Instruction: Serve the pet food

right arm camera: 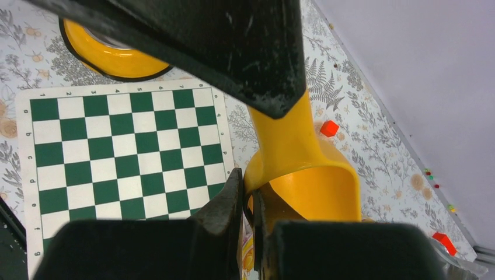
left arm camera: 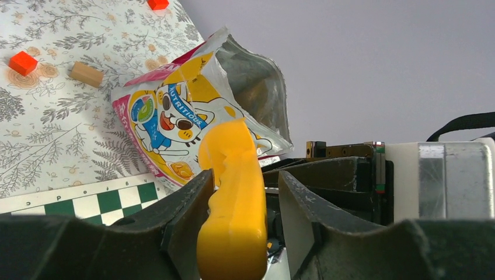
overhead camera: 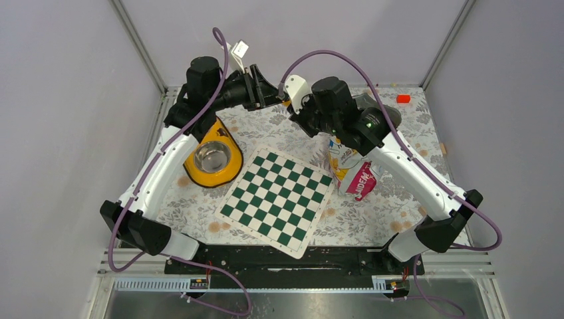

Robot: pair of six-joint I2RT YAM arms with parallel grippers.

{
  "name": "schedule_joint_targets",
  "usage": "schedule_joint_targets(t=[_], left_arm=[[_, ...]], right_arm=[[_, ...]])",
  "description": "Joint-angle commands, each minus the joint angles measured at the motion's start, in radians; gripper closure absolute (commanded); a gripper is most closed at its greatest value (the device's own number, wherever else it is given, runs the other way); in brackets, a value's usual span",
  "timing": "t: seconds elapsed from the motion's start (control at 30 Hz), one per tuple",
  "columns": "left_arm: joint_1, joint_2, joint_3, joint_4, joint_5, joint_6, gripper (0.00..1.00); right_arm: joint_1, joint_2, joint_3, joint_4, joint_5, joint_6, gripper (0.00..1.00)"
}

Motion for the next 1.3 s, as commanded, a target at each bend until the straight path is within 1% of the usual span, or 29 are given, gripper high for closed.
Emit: schedule_joint_targets(t=[0.0, 0.13, 0.3, 0.37, 0.43, 0.47, 0.5, 0.57, 0.6, 0.63, 0.7, 0.73, 0.8, 0.9, 0.97, 1.03, 1.13, 1.17, 1.27], left_arm=[[0.001, -0.003, 0.007, 0.067, 0.050, -0.029, 0.57], [0.001, -0.001, 0.002, 0.067, 0.057, -0.032, 0.65], [0.001, -0.001, -0.006, 0.067, 0.058, -0.029, 0.86], [0.001, -0.003, -0.007, 0.067, 0.055, -0.022, 0.99], [0.001, -0.013, -0.009, 0.066, 0.033, 0.008, 1.00], [0.002, -0.025, -0.010, 0.064, 0.010, 0.029, 1.00], [0.004, -0.038, -0.010, 0.061, -0.013, 0.059, 1.00], [0.021, -0.057, -0.009, 0.063, -0.051, 0.093, 1.00], [0.032, -0.062, -0.004, 0.065, -0.056, 0.100, 1.00], [0.047, -0.066, 0.000, 0.072, -0.051, 0.102, 1.00], [0.074, -0.071, 0.009, 0.090, -0.040, 0.093, 1.00], [0.084, -0.074, 0.014, 0.098, -0.034, 0.089, 1.00], [0.097, -0.073, 0.020, 0.117, -0.006, 0.089, 1.00], [0.102, -0.072, 0.028, 0.150, 0.104, 0.139, 1.00], [0.103, -0.083, 0.026, 0.162, 0.200, 0.225, 1.00], [0.103, -0.112, 0.010, 0.158, 0.276, 0.351, 1.00], [0.103, -0.165, -0.014, 0.142, 0.405, 0.529, 1.00], [0.103, -0.178, -0.013, 0.138, 0.444, 0.566, 1.00], [0.107, -0.201, -0.012, 0.137, 0.534, 0.613, 1.00]], right_arm=[[0.014, -0.031, 0.014, 0.081, -0.038, 0.018, 1.00], [0.014, -0.023, 0.014, 0.087, -0.032, 0.019, 1.00], [0.015, -0.020, 0.016, 0.087, -0.029, 0.020, 1.00], [0.015, -0.020, 0.014, 0.085, -0.029, 0.022, 1.00], [0.015, -0.026, 0.019, 0.066, -0.025, 0.022, 1.00], [0.014, -0.031, 0.019, 0.063, -0.007, 0.033, 0.94], [0.014, -0.040, 0.019, 0.057, 0.008, 0.038, 0.84], [0.012, -0.065, 0.019, 0.046, 0.027, 0.032, 0.54], [0.012, -0.080, 0.017, 0.043, 0.037, 0.032, 0.44], [0.012, -0.096, 0.015, 0.043, 0.046, 0.033, 0.35], [0.003, -0.132, 0.011, 0.046, 0.068, 0.038, 0.24], [-0.007, -0.146, 0.009, 0.050, 0.079, 0.049, 0.20], [-0.042, -0.171, 0.013, 0.052, 0.094, 0.098, 0.16], [-0.134, -0.192, 0.011, 0.051, 0.106, 0.185, 0.13], [-0.201, -0.194, 0.006, 0.041, 0.148, 0.247, 0.11], [-0.259, -0.181, 0.020, -0.001, 0.197, 0.295, 0.09], [-0.320, -0.160, 0.041, -0.087, 0.240, 0.322, 0.04], [-0.333, -0.161, 0.040, -0.109, 0.240, 0.319, 0.03], [-0.382, -0.170, 0.028, -0.152, 0.237, 0.325, 0.01]])
